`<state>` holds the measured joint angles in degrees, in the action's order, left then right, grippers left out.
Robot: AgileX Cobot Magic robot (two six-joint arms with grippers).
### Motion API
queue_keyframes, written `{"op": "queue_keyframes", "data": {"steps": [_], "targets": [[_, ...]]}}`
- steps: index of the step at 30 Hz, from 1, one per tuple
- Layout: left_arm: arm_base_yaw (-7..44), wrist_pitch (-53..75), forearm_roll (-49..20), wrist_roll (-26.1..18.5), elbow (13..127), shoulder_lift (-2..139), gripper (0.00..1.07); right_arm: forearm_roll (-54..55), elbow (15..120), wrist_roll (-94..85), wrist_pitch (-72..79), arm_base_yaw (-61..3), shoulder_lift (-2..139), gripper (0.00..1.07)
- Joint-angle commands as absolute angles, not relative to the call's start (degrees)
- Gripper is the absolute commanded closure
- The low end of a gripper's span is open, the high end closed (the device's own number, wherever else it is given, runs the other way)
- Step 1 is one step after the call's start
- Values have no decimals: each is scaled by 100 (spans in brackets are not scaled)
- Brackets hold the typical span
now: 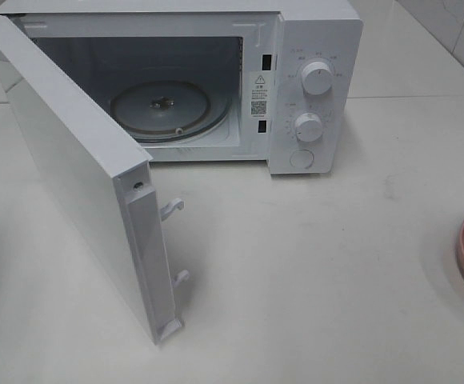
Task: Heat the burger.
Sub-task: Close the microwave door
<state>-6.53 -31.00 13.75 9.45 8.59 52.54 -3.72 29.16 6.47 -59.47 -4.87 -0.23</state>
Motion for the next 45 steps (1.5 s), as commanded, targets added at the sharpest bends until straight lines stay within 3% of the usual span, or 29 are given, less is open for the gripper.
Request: {"op": "queue_keyframes", "data": {"steps": [1, 8, 16, 18, 21, 23, 26, 27, 29, 31, 37, 45], "targets": [[-682, -3816, 1994, 1358, 859, 5684, 107, -350, 2905, 619, -5947, -464, -172, 32], [-682, -5048, 2928, 1599, 859, 6537, 107, -350, 2905, 619, -5947, -464, -172, 32], [-659, -5873, 2985, 1599, 871, 7259, 107, -350, 2905, 619, -5947, -464, -172, 32], [-258, -5724, 2956, 1558, 1037, 7529, 107, -350, 2905, 619, -5947, -464, -172, 32], [-132, -5644, 2899, 1524, 1077, 7597, 107, -350, 2905, 619, -5947, -464, -172, 32], [470, -5592, 2183, 1255, 1123, 8010, 107, -350, 2905, 619, -5947, -464, -172, 32], [602, -5638, 2040, 1175, 1123, 8084, 107, -350, 2905, 619, -5947, -464, -172, 32], [928, -5770, 1719, 900, 1129, 8274, 107, -350, 2905, 619, -5947, -464, -172, 32], [1054, -5816, 1553, 745, 1140, 8354, 107, -350, 2905, 619, -5947, -464, -172, 32], [1553, -6073, 854, 430, 1140, 8749, 107, -350, 2905, 619, -5947, -464, -172, 32], [1937, -6497, 367, 430, 1140, 9127, 107, -350, 2905, 619, -5947, -464, -172, 32], [2871, -6600, -584, 430, 1587, 9712, 107, -350, 2905, 619, -5947, -464, -172, 32]]}}
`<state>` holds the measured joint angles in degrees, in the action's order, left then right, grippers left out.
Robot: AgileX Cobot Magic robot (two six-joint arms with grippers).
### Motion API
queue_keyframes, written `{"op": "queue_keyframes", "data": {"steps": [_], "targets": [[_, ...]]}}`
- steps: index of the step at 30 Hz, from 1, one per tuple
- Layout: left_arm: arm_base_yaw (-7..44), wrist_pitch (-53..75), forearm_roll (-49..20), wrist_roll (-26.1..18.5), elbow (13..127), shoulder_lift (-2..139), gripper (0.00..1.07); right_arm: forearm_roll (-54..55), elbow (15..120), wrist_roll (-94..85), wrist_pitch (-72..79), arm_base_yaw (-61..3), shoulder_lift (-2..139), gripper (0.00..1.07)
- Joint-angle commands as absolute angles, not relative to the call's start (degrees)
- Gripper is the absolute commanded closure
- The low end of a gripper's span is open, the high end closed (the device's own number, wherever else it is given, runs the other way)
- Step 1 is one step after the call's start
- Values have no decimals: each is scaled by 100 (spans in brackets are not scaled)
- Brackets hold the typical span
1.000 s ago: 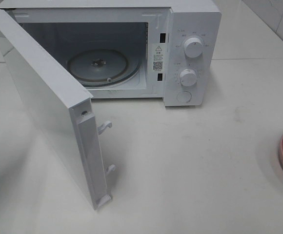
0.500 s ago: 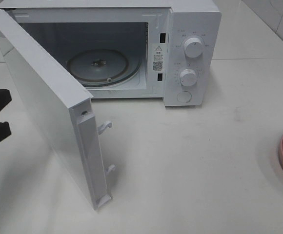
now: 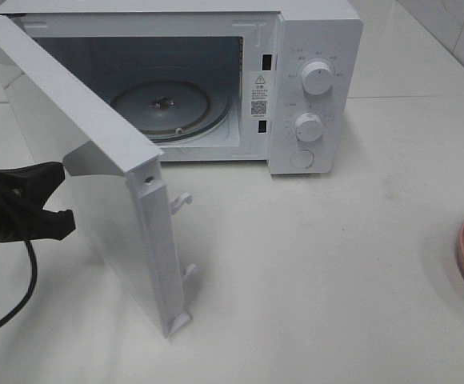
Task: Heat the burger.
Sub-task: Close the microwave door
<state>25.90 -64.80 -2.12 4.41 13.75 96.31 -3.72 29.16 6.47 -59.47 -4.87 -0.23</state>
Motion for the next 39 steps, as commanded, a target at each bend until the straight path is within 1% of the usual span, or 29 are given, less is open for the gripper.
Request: {"op": "queue_keyframes", "data": {"steps": [1, 2, 6, 7, 9, 10, 11, 13, 14, 15, 16, 17, 18, 19, 20, 21, 22, 23, 24, 26, 27, 28, 29, 31, 32, 34, 35, 36, 39], "targets": [[2985, -6578, -728, 430, 1673, 9757, 107, -350, 2905, 619, -5947, -464, -172, 32], [3191, -6555, -940, 430, 1822, 9849, 107, -350, 2905, 619, -5947, -464, -172, 32], [3403, -6526, -1186, 430, 2034, 9975, 107, -350, 2905, 619, -5947, -464, -172, 32], [3512, -6434, -1369, 430, 2206, 10061, 107, -350, 2905, 619, -5947, -464, -172, 32], [3558, -6348, -1455, 424, 2309, 10107, 107, -350, 2905, 619, -5947, -464, -172, 32], [3644, -6171, -1639, 367, 2521, 10204, 107, -350, 2905, 619, -5947, -464, -172, 32], [3644, -6171, -1639, 367, 2521, 10204, 107, -350, 2905, 619, -5947, -464, -172, 32], [3764, -5936, -1931, 183, 2893, 10325, 107, -350, 2905, 619, -5947, -464, -172, 32], [3764, -5936, -1931, 183, 2893, 10325, 107, -350, 2905, 619, -5947, -464, -172, 32], [3833, -5793, -2126, 46, 3134, 10393, 107, -350, 2905, 619, -5947, -464, -172, 32], [3833, -5793, -2126, 46, 3134, 10393, 107, -350, 2905, 619, -5947, -464, -172, 32], [3862, -5730, -2200, -46, 3231, 10428, 107, -350, 2905, 619, -5947, -464, -172, 32], [3930, -5546, -2447, -281, 3501, 10497, 107, -350, 2905, 619, -5947, -464, -172, 32], [3930, -5546, -2447, -281, 3501, 10497, 107, -350, 2905, 619, -5947, -464, -172, 32], [4016, -5409, -2722, -625, 3759, 10577, 107, -350, 2905, 619, -5947, -464, -172, 32], [4068, -5357, -2871, -802, 3867, 10623, 107, -350, 2905, 619, -5947, -464, -172, 32], [4068, -5357, -2871, -802, 3867, 10623, 107, -350, 2905, 619, -5947, -464, -172, 32], [4160, -5197, -3266, -1232, 4137, 10720, 107, -350, 2905, 619, -5947, -464, -172, 32], [4160, -5197, -3266, -1232, 4137, 10720, 107, -350, 2905, 619, -5947, -464, -172, 32], [4314, -5185, -3804, -1644, 4463, 10863, 107, -350, 2905, 619, -5947, -464, -172, 32], [4314, -5185, -3804, -1644, 4463, 10863, 107, -350, 2905, 619, -5947, -464, -172, 32], [4389, -5105, -4085, -1828, 4687, 10943, 107, -350, 2905, 619, -5947, -464, -172, 32], [4389, -5105, -4085, -1828, 4687, 10943, 107, -350, 2905, 619, -5947, -464, -172, 32], [4412, -4876, -4280, -2114, 5065, 11098, 107, -350, 2905, 619, -5947, -464, -172, 32], [4412, -4876, -4280, -2114, 5065, 11098, 107, -350, 2905, 619, -5947, -464, -172, 32], [4412, -4761, -4486, -2332, 5369, 11236, 107, -350, 2905, 619, -5947, -464, -172, 32], [4412, -4761, -4486, -2332, 5369, 11236, 107, -350, 2905, 619, -5947, -464, -172, 32], [4412, -4727, -4612, -2504, 5569, 11293, 107, -350, 2905, 619, -5947, -464, -172, 32], [4412, -4710, -4738, -2630, 5821, 11379, 107, -350, 2905, 619, -5947, -464, -172, 32]]}}
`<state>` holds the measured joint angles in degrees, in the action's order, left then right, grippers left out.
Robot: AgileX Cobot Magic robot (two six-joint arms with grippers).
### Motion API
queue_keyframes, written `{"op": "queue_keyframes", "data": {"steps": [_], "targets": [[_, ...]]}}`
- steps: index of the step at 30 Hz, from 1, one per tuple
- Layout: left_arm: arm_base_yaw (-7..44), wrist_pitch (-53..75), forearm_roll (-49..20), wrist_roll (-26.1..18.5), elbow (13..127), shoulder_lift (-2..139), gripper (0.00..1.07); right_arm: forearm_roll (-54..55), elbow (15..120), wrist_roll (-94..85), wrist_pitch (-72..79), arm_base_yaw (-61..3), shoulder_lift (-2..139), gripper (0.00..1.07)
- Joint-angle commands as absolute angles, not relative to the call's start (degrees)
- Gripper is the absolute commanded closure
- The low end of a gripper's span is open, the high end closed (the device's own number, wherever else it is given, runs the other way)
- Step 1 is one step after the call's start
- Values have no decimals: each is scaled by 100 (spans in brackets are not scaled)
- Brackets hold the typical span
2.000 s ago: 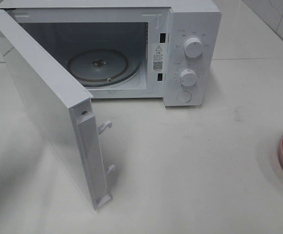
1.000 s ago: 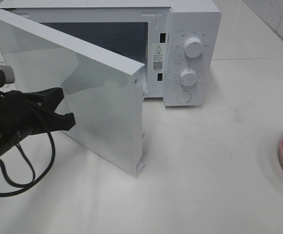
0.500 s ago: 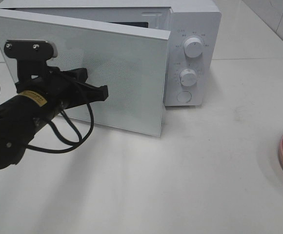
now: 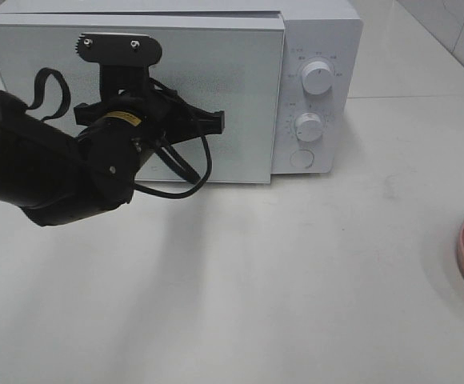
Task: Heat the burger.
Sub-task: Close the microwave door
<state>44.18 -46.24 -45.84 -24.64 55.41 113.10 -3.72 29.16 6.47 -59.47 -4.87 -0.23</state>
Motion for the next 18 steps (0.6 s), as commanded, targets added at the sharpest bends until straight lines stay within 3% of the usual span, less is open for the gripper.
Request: {"op": "queue_keyframes", "data": {"steps": [1, 18], "targets": [[4412, -4710, -4738, -2630, 5821, 11379, 107, -350, 2905, 619, -5947, -464, -172, 32], [4354, -4440, -5059, -3088, 6658, 11906, 107, -350, 2905, 619, -5947, -464, -172, 32]]}}
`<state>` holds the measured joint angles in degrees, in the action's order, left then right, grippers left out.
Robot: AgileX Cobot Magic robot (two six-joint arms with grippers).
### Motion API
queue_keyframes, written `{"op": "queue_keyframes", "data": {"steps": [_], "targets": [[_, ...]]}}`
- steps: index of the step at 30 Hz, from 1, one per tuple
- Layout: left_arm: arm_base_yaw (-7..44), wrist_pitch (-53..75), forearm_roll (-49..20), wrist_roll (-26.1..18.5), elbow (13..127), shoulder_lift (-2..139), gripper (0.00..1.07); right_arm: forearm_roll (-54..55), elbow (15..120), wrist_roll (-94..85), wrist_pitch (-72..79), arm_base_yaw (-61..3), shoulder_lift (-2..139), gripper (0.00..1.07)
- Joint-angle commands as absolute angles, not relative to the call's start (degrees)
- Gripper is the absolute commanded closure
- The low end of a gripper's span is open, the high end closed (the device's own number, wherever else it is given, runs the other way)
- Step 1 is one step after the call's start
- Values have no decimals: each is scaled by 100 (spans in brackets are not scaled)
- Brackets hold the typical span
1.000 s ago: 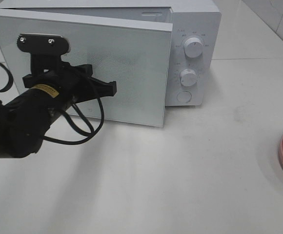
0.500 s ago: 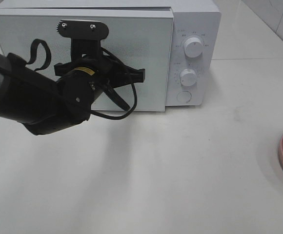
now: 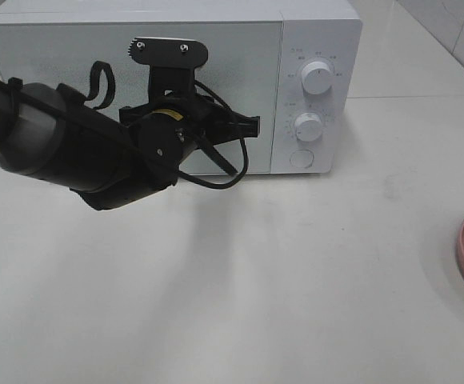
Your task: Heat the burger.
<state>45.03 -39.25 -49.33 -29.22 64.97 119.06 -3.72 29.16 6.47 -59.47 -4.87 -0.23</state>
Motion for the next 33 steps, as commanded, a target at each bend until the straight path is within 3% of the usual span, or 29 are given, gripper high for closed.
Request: {"op": "queue_keyframes", "data": {"steps": [1, 12, 14, 15, 17, 18, 19, 20, 21, 22, 29, 30, 32, 33], "targets": [[4412, -4435, -5065, -3174, 6629, 11900, 107, -350, 2905, 619, -5947, -464, -172, 32], [4922, -3994, -5071, -3340, 5890, 11373, 103, -350, 2905, 619, -5947, -464, -172, 32], [4882, -3094, -5071, -3358, 5798, 11144, 87, -350, 2905, 619, -5947, -464, -172, 32], [4882, -3094, -5071, -3358, 5798, 11144, 87, -350, 2905, 619, -5947, -464, -172, 32], [4704, -1673, -5059, -3741, 5793, 10886, 42, -350, 2905, 619, -5947, -464, -172, 32], [4704, -1673, -5059, -3741, 5793, 10886, 42, -350, 2905, 619, -5947, -464, -172, 32], [4635, -1329, -5071, -3764, 5793, 10835, 31, -350, 2905, 619, -5947, -464, -172, 32], [4635, -1329, -5071, -3764, 5793, 10835, 31, -350, 2905, 619, -5947, -464, -172, 32], [4458, -584, -5071, -3764, 5793, 10749, 14, -350, 2905, 619, -5947, -464, -172, 32], [4269, 80, -5048, -3764, 5787, 10668, 7, -350, 2905, 619, -5947, -464, -172, 32], [3587, 1673, -4687, -3421, 5787, 10376, 7, -350, 2905, 619, -5947, -464, -172, 32], [3363, 2005, -4337, -3128, 5787, 10250, 8, -350, 2905, 619, -5947, -464, -172, 32], [3272, 2160, -4148, -2962, 5787, 10181, 8, -350, 2905, 619, -5947, -464, -172, 32], [3042, 2561, -3598, -2447, 5787, 10004, 8, -350, 2905, 619, -5947, -464, -172, 32]]}}
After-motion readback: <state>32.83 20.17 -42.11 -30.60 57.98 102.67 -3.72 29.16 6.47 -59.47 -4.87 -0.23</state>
